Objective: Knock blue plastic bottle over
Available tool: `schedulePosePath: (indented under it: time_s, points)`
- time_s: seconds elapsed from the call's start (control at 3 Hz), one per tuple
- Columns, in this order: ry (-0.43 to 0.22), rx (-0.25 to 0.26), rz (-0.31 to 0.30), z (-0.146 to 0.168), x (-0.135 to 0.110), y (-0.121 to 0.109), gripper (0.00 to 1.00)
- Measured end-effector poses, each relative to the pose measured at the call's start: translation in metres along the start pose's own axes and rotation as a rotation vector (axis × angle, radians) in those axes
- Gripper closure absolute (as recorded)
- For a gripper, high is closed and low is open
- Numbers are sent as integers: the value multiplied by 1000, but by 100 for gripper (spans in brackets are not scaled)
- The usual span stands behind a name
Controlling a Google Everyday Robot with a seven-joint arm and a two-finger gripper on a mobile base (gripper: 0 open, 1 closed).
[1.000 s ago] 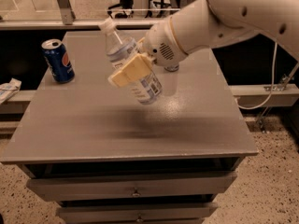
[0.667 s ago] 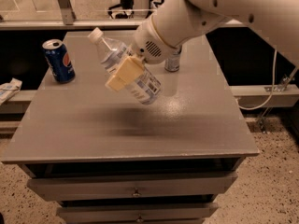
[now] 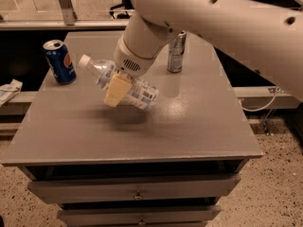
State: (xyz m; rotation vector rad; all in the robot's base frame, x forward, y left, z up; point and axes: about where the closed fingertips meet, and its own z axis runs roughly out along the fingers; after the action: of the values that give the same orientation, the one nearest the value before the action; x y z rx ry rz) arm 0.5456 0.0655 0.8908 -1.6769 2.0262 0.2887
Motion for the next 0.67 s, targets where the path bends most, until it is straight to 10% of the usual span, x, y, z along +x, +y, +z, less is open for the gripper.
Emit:
schedulePosePath:
  time_s: [0.67]
  points:
    - [44, 19, -8, 35, 2, 5, 62]
